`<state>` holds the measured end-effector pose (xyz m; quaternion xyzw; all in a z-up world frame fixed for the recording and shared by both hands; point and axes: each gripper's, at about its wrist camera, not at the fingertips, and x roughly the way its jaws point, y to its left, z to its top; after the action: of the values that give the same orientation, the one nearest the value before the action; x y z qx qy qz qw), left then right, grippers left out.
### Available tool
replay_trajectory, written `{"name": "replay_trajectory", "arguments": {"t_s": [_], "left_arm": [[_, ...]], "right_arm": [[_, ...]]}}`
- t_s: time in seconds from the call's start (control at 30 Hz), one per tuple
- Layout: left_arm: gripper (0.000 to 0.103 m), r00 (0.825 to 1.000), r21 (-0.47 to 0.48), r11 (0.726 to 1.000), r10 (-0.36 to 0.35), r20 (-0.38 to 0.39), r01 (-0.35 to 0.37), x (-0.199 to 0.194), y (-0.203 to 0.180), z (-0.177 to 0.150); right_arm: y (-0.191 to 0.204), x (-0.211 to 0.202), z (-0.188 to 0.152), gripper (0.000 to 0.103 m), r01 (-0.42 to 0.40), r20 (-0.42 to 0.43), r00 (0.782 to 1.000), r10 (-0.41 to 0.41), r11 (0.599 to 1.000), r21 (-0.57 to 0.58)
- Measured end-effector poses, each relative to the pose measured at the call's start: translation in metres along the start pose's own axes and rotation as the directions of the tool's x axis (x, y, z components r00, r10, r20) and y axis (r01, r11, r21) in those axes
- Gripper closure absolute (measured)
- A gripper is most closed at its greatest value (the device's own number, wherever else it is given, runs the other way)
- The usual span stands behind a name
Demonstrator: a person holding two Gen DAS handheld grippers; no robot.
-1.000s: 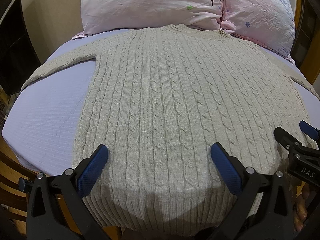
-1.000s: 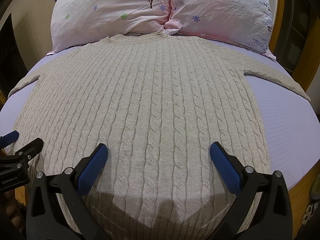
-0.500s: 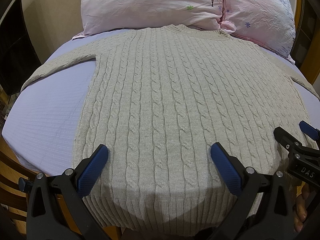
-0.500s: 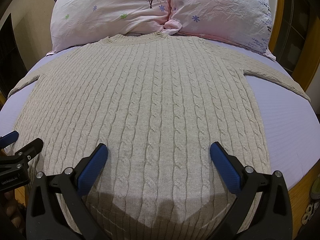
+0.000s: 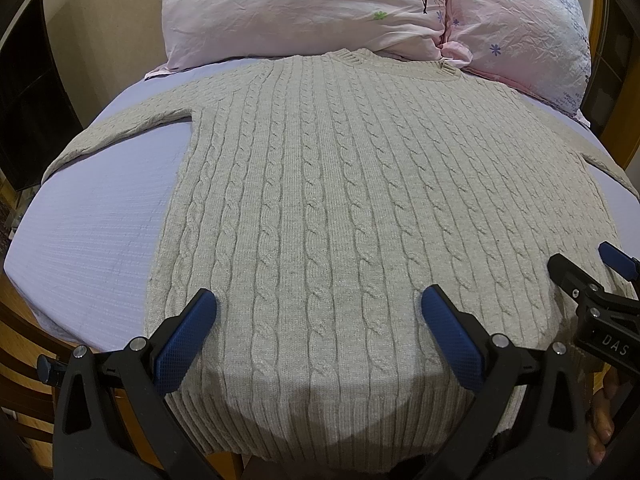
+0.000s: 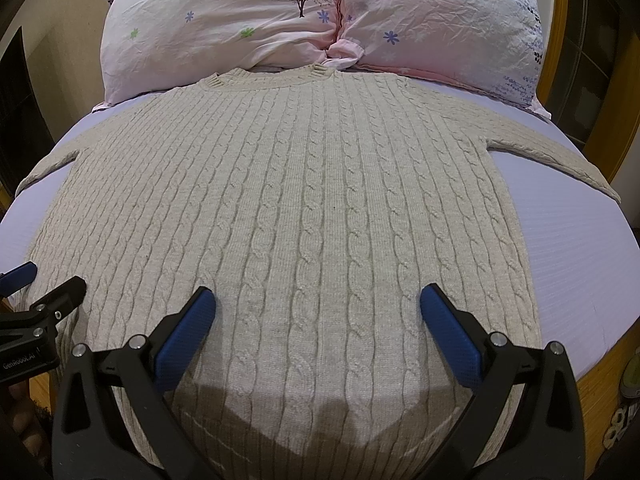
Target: Fold small clothes
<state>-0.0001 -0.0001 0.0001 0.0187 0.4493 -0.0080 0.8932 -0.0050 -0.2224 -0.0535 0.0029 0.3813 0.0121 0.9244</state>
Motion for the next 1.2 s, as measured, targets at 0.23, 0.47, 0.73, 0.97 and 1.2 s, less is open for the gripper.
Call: {"name": "replay_trajectory", "arguments": {"t_s": [0.23, 0.47, 0.73, 0.97, 1.2], "left_arm": [[0.001, 1.000, 0.000, 1.000, 0.000, 0.000, 0.000, 0.000, 0.000, 0.000], [0.001, 1.000, 0.000, 1.000, 0.000, 0.000, 0.000, 0.000, 0.000, 0.000], [0.001, 1.000, 0.001, 1.000, 0.000, 0.001, 0.000, 0.000, 0.000, 0.000], [0.001, 0.999, 0.017, 1.000, -0.013, 0.032, 0.012, -0.001, 0.002, -0.002], [0.001, 0.948, -0.008, 0.970, -0.236, 0.213, 0.243, -0.018, 0.025, 0.015]], "right_arm": [[0.000, 0.000, 0.000, 0.002, 0.000, 0.000, 1.000, 0.000, 1.000, -0.001], [0.000, 0.000, 0.000, 0.002, 0.000, 0.000, 1.000, 0.000, 1.000, -0.001], [0.000, -0.001, 0.002, 0.002, -0.004, 0.001, 1.000, 0.004, 1.000, -0.010], [-0.059, -0.013, 0.027, 0.002, -0.161, 0.092, 0.984, 0.154, 0.984, 0.072], [-0.276, -0.005, 0.085, 0.031, 0.003, 0.166, 0.979, -0.122, 0.814, 0.581]]}}
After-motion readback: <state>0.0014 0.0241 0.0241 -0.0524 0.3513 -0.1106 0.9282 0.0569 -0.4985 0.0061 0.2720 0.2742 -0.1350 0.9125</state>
